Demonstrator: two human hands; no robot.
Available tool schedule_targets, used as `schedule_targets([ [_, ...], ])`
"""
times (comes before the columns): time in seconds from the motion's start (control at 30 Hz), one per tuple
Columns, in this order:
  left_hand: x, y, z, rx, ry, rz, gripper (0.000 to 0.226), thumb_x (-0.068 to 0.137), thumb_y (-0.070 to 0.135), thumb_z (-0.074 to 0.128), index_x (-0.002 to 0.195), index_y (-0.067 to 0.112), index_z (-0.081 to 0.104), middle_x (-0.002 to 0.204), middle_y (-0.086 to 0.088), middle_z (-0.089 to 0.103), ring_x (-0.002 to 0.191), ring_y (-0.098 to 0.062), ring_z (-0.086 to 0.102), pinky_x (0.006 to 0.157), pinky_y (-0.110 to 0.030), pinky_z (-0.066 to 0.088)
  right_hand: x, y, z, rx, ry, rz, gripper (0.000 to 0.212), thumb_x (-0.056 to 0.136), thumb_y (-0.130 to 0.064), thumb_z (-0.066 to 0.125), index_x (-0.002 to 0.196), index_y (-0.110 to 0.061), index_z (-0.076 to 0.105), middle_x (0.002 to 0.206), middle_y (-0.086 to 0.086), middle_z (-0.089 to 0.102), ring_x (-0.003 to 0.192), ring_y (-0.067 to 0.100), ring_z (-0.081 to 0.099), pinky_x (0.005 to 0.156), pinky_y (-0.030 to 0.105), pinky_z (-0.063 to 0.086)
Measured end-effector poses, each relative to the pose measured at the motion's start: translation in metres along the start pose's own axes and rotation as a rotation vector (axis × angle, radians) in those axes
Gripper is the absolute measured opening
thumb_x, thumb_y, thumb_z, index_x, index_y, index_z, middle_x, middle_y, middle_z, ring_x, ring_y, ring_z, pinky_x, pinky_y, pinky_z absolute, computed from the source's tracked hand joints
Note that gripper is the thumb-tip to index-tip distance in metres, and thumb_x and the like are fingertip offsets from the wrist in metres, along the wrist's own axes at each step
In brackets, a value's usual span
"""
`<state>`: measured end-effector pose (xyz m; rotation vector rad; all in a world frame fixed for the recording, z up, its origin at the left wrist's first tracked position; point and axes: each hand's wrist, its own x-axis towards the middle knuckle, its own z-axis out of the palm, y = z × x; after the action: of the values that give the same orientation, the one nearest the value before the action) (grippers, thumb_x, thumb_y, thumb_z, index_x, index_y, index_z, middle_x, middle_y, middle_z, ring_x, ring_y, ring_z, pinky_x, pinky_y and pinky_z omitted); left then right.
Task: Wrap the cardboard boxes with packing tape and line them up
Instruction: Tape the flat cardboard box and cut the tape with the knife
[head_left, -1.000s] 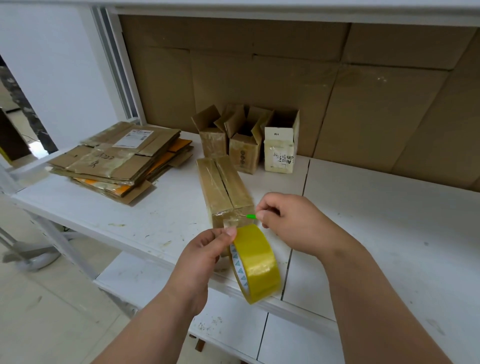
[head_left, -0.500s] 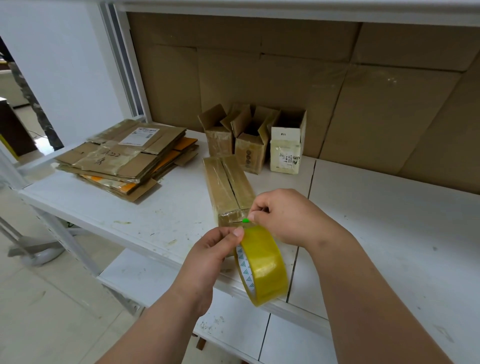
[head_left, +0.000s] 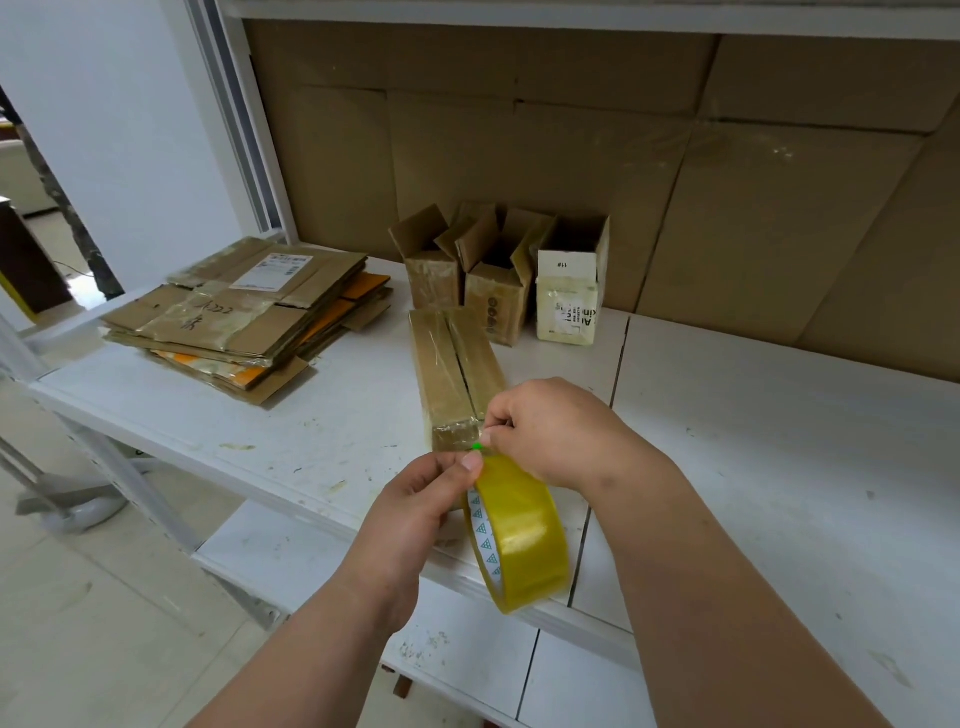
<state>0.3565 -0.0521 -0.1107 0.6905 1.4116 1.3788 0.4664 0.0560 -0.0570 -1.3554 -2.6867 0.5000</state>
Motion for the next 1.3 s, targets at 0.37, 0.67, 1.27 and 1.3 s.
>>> schedule_targets([
  [0.37, 0.007, -0.003, -0.007, 0.022, -0.017, 0.014, 0.043, 0.075, 0.043, 0.074, 0.103, 0.010, 0.069, 0.102, -0.003, 0.074, 0.110, -0.024, 0.062, 0.103, -0.041, 0.044, -0.005, 0.058, 0.005, 0.042, 0.028, 0.252, 0.014, 0.095, -0.033, 0.057, 0.087, -0.028, 0.067, 0.090, -0.008, 0.064, 0.087, 0.016, 0.060, 0.076, 0.032, 0.052],
  [0.67, 0.011, -0.006, -0.007, 0.017, -0.036, 0.026, 0.039, 0.070, 0.043, 0.066, 0.096, 0.015, 0.071, 0.104, -0.006, 0.073, 0.113, -0.028, 0.061, 0.108, -0.049, 0.041, -0.015, 0.076, 0.052, -0.144, 0.041, 0.366, 0.025, 0.097, -0.029, 0.050, 0.119, -0.032, 0.062, 0.122, -0.004, 0.060, 0.111, 0.022, 0.056, 0.092, 0.036, 0.038],
  [1.27, 0.002, -0.007, -0.007, 0.232, -0.077, 0.166, 0.020, 0.084, 0.043, 0.067, 0.094, 0.026, 0.070, 0.098, 0.004, 0.069, 0.101, -0.013, 0.061, 0.082, -0.027, 0.043, -0.020, 0.017, 0.044, 1.270, 0.052, 0.442, 0.008, 0.074, -0.011, 0.068, 0.067, -0.016, 0.068, 0.070, 0.006, 0.061, 0.075, 0.023, 0.056, 0.081, 0.040, 0.042],
  [1.3, 0.003, -0.007, -0.008, 0.298, -0.069, 0.194, 0.024, 0.078, 0.051, 0.065, 0.094, 0.034, 0.071, 0.100, 0.011, 0.069, 0.103, -0.009, 0.061, 0.083, -0.026, 0.044, -0.019, 0.017, 0.044, 1.272, 0.072, 0.455, 0.011, 0.074, -0.006, 0.066, 0.066, -0.014, 0.064, 0.066, 0.007, 0.057, 0.070, 0.023, 0.053, 0.076, 0.038, 0.039],
])
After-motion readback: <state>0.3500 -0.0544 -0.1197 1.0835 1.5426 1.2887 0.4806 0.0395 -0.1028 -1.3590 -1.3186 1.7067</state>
